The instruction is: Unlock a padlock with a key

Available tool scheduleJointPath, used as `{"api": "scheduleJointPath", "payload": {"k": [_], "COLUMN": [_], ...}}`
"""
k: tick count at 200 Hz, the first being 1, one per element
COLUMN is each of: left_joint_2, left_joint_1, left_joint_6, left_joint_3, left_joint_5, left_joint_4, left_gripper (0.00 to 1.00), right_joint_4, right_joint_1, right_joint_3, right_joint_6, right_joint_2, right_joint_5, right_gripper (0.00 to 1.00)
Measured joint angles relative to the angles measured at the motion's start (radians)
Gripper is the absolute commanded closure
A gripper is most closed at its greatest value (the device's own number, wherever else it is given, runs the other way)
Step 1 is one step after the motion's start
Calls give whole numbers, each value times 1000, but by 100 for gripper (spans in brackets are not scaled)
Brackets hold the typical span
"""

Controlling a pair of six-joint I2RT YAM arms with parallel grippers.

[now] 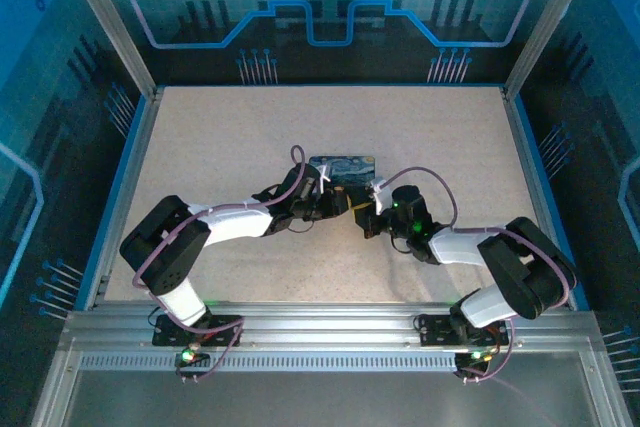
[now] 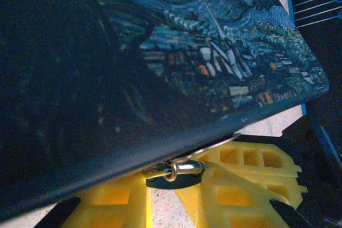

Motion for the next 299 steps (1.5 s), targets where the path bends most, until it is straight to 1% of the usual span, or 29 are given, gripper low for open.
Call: {"api": "scheduleJointPath", "payload": {"k": [58, 162, 299], "left_joint_2": [0, 0, 0], "left_joint_1": [0, 0, 0], "left_joint_6": [-4, -6, -6], "left_joint_3": [0, 0, 0], "left_joint_5": [0, 0, 0], "left_joint_4": [0, 0, 0], "left_gripper": [78, 78, 78], "right_joint_4": [-1, -7, 8], "right_joint_1": [0, 0, 0], "right_joint_3": [-5, -51, -38], "right_joint_6": [0, 0, 0], "right_joint_2": [-1, -57, -36], "right_joint_5": [0, -8, -17], "right_gripper": [100, 100, 100]}}
